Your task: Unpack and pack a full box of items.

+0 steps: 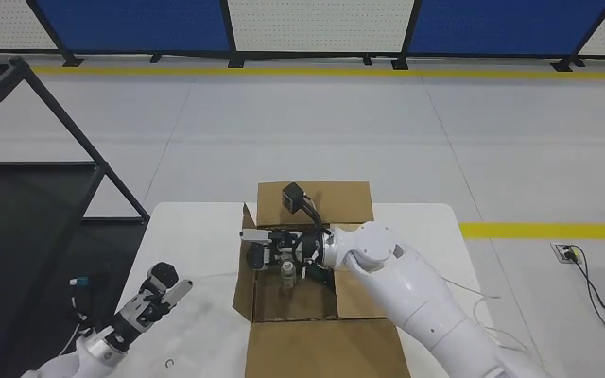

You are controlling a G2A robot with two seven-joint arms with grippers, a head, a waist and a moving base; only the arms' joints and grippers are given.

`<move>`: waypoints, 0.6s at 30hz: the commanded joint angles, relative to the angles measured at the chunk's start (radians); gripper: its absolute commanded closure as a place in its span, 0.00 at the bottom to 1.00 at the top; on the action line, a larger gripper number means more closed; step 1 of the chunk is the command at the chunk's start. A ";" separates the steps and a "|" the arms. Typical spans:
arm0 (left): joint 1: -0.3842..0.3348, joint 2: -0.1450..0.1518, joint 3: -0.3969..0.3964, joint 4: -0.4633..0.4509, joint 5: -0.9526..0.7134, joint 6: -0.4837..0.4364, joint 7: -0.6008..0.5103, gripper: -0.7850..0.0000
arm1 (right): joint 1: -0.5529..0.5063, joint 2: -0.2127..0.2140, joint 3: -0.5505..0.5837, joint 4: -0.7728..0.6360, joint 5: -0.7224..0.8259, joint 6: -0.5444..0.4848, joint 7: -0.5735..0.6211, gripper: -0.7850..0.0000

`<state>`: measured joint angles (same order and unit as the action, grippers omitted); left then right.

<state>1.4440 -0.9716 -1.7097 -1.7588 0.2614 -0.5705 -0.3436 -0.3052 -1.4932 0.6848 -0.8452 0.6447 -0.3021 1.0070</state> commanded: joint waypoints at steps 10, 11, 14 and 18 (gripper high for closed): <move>0.026 -0.004 -0.005 -0.055 0.037 0.048 0.017 0.00 | -0.010 -0.046 -0.035 -0.004 -0.039 -0.007 -0.071 0.00; 0.032 -0.004 -0.006 -0.058 0.039 0.050 0.018 0.00 | -0.006 -0.053 -0.040 0.009 -0.039 -0.007 -0.072 0.00; 0.043 -0.005 -0.008 -0.056 0.043 0.063 0.018 0.00 | 0.009 -0.074 -0.052 0.047 -0.024 -0.012 -0.057 0.00; 0.046 -0.007 -0.002 -0.052 0.052 0.076 0.011 0.00 | 0.025 -0.099 -0.061 0.096 -0.008 -0.027 -0.034 0.00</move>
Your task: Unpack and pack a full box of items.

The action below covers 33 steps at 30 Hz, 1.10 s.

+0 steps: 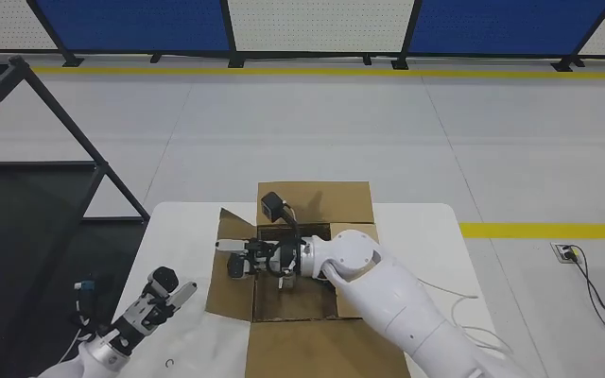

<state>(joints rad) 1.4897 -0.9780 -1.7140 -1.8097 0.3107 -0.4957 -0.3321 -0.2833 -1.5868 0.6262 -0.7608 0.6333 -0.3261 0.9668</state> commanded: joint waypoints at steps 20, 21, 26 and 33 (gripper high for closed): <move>-0.045 -0.007 0.075 0.047 0.127 0.056 -0.026 0.00 | 0.033 -0.081 0.013 0.153 0.012 -0.092 0.065 0.00; -0.047 -0.007 0.076 0.050 0.130 0.057 -0.027 0.00 | 0.032 -0.081 0.018 0.152 0.009 -0.099 0.064 0.00; -0.049 -0.007 0.076 0.064 0.143 0.069 -0.048 0.00 | 0.026 -0.075 0.047 0.136 -0.019 -0.136 0.044 0.00; -0.052 -0.006 0.079 0.091 0.166 0.104 -0.087 0.00 | -0.009 -0.041 0.112 0.056 -0.086 -0.187 0.001 0.00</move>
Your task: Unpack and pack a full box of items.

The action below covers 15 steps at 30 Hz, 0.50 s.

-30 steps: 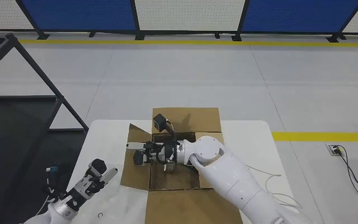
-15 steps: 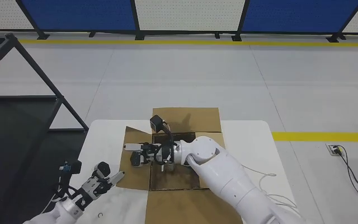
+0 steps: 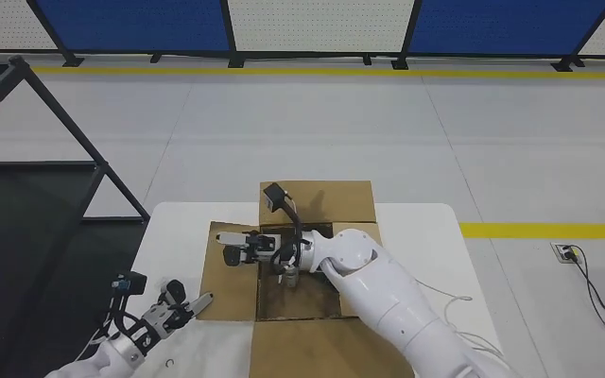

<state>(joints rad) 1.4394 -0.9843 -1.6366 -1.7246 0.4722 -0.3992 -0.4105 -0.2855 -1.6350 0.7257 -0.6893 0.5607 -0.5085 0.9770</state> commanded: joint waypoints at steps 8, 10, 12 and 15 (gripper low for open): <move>-0.032 -0.001 0.039 0.041 0.066 0.039 -0.051 0.00 | -0.095 0.070 0.119 -0.187 -0.124 0.039 -0.046 0.00; -0.041 -0.002 0.053 0.052 0.080 0.045 -0.056 0.00 | -0.122 0.085 0.145 -0.240 -0.153 0.061 -0.051 0.00; -0.051 -0.003 0.067 0.063 0.096 0.051 -0.061 0.00 | -0.151 0.099 0.171 -0.294 -0.179 0.081 -0.057 0.00; -0.066 -0.005 0.087 0.082 0.119 0.059 -0.059 0.00 | -0.193 0.116 0.204 -0.365 -0.210 0.110 -0.062 0.00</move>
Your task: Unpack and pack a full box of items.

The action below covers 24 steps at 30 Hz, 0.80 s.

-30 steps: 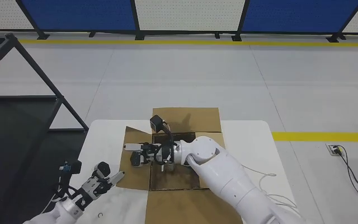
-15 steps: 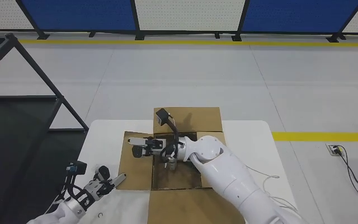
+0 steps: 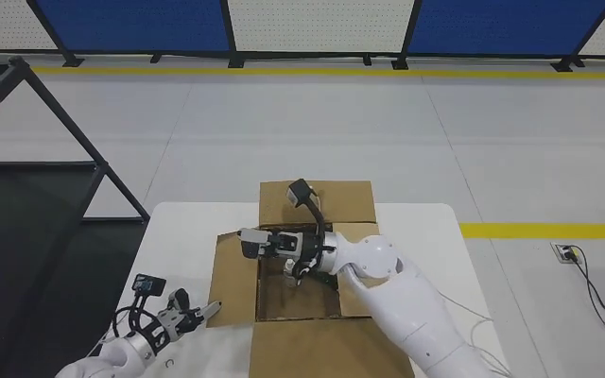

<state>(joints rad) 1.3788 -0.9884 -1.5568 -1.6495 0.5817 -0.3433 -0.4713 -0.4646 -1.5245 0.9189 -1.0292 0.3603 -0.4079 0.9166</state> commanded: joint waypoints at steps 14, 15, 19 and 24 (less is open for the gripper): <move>-0.038 -0.006 0.059 0.043 0.083 0.023 -0.007 0.00 | -0.107 0.041 0.086 -0.177 -0.064 0.082 0.014 0.00; -0.038 -0.006 0.059 0.044 0.084 0.023 -0.006 0.00 | -0.108 0.041 0.088 -0.179 -0.064 0.084 0.015 0.00; -0.035 -0.006 0.047 0.034 0.082 0.027 0.005 0.00 | -0.109 0.043 0.090 -0.183 -0.065 0.087 0.018 0.00; -0.018 -0.003 0.013 0.003 0.063 0.023 0.019 0.00 | -0.107 0.044 0.090 -0.182 -0.063 0.088 0.023 0.00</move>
<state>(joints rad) 1.3560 -0.9925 -1.5349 -1.6390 0.6475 -0.3195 -0.4532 -0.5719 -1.4807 1.0094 -1.2115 0.2977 -0.3197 0.9386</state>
